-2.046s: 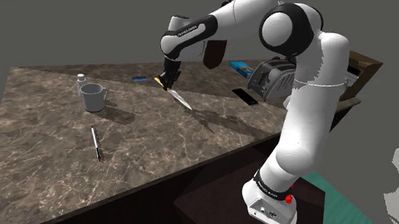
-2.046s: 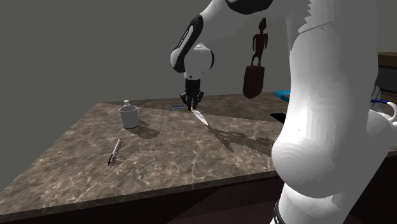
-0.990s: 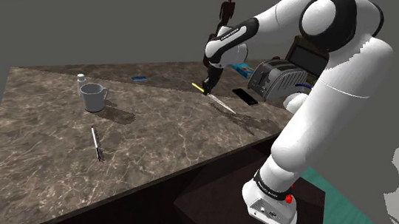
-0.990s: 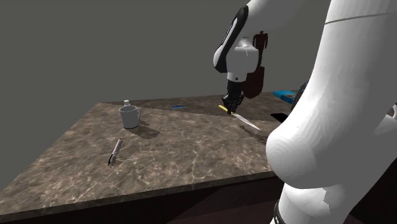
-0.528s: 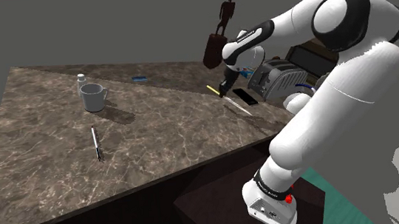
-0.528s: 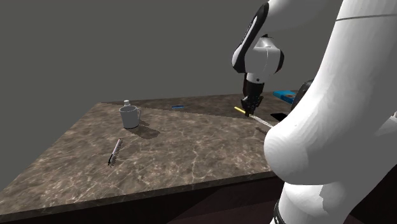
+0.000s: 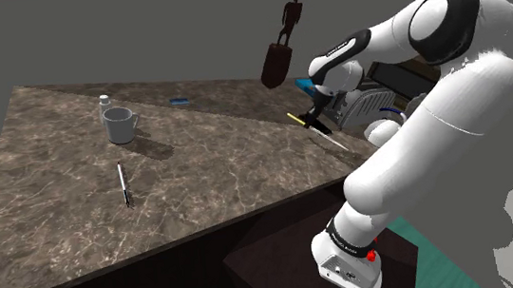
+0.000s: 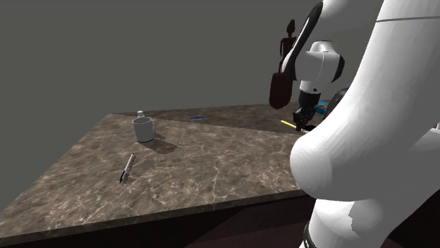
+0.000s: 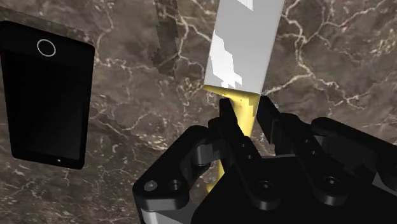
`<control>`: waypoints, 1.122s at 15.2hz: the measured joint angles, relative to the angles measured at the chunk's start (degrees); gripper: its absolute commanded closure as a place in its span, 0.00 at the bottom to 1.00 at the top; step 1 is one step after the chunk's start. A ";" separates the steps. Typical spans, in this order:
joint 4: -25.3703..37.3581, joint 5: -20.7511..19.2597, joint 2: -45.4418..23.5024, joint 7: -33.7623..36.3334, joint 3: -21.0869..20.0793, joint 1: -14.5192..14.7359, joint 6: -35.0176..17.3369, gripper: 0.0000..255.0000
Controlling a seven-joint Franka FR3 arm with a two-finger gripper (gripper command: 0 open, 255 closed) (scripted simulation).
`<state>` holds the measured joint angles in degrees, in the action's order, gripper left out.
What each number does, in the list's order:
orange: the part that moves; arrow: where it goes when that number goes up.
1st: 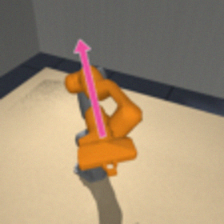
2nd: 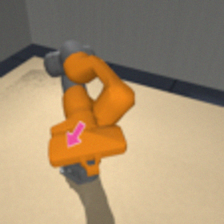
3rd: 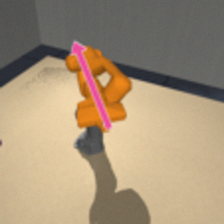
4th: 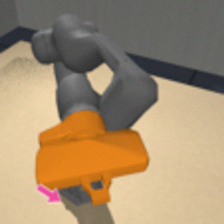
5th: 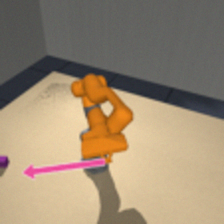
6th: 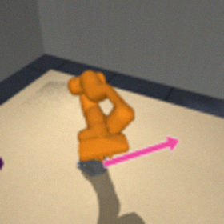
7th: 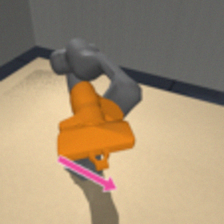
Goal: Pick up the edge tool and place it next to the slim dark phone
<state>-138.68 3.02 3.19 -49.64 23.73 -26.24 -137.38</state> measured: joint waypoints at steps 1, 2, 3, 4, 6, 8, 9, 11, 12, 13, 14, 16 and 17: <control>0.20 0.02 -0.04 -1.70 0.92 -0.80 0.24 1.00; 0.48 0.33 -0.53 -3.78 1.95 -1.65 0.17 1.00; 0.69 0.43 -0.69 -5.43 2.77 -2.36 0.32 1.00; 1.28 0.68 -1.09 -6.96 3.50 -2.98 0.65 1.00; 1.55 0.66 -1.02 -9.82 5.04 -4.38 1.12 1.00; 2.77 1.37 -2.05 -13.38 6.67 -5.82 1.66 1.00; 3.49 1.81 -2.68 -15.02 7.37 -6.46 1.94 1.00; 5.58 2.69 -3.96 -18.66 8.93 -8.00 3.18 1.00; 5.96 3.40 -4.83 -20.23 9.43 -8.55 2.94 1.00; 6.44 4.20 -5.81 -21.65 9.78 -9.02 2.69 1.00; 6.30 4.58 -6.20 -22.36 9.93 -9.24 2.29 1.00; 6.16 5.99 -7.74 -23.67 9.87 -9.47 0.98 1.00; 5.68 6.43 -8.13 -24.02 9.79 -9.50 0.21 1.00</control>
<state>-133.00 9.45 -4.94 -73.66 33.52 -35.74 -137.16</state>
